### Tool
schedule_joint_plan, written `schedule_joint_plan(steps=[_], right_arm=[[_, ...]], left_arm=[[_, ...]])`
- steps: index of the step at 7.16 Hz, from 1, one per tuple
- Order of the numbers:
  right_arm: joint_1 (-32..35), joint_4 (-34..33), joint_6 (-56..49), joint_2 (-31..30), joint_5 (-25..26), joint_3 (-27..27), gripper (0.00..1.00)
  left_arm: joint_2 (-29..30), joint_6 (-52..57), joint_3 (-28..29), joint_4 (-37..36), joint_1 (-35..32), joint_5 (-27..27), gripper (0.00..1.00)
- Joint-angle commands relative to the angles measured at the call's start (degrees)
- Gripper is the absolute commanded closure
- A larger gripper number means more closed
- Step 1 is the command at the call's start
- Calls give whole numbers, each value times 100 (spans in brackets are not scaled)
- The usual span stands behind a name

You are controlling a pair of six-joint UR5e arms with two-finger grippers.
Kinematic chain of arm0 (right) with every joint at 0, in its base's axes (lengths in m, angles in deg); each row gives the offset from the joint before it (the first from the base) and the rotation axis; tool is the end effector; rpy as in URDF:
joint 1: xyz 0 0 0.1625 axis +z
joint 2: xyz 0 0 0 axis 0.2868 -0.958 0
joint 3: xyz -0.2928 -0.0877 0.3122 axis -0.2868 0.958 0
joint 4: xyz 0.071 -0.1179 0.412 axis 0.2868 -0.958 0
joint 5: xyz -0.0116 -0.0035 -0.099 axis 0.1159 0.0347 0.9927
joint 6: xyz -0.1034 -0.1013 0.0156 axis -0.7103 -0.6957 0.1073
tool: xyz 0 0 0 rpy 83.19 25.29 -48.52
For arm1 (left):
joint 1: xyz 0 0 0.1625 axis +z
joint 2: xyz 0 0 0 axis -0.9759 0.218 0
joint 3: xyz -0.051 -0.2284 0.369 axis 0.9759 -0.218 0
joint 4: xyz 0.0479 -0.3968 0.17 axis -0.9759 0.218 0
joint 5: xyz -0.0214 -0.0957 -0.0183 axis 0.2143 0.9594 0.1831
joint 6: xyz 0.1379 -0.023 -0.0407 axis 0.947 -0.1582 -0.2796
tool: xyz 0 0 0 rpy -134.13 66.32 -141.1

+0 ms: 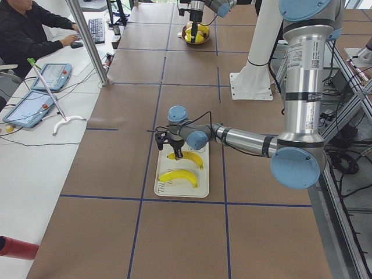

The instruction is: Transfer all bananas from basket to plate

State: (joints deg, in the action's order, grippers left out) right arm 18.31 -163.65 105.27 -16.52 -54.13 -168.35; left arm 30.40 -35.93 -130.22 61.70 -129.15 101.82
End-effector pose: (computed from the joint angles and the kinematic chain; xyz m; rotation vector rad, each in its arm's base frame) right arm -0.4397 -0.3909 0.1491 0.0609 -1.2785 0.1326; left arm 0.2896 -0.4708 0.6203 -0.0370 0.7274 -0.2989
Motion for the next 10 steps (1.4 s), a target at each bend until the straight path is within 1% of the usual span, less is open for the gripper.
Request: schedule_joint_plan(steps=[1,2,4,5,6,7,8,9,10], right_arm=[[-9,0,1,0,11,4,1],[0,0,1,0,11,4,1],[26,0,-8,-9,-6,-5,1],[148,-35,-8,-18,-111,-66,1],[202,-61,-8,-296,-121,-275,1],[429,-70,-16,-673,-217,-504,1],[753,-62,-25,-1164,-365,-645,0],[826,-1,-312,-1674,-376,-786,0],[826,17,-907,-2314,-376,-1031,0]], left_arm=[[-4,489,135,12,-11,-101,5],[-4,498,117,21,-20,-84,0],[48,498,-119,-5,-115,4,0],[92,464,-285,-40,-343,448,0],[101,429,-418,-41,-745,1018,0],[110,393,-749,-23,-827,1155,0],[284,123,-875,-6,-811,1147,0],[599,-497,-989,-5,-654,1156,0],[872,-965,-1060,-5,-331,1112,0]])
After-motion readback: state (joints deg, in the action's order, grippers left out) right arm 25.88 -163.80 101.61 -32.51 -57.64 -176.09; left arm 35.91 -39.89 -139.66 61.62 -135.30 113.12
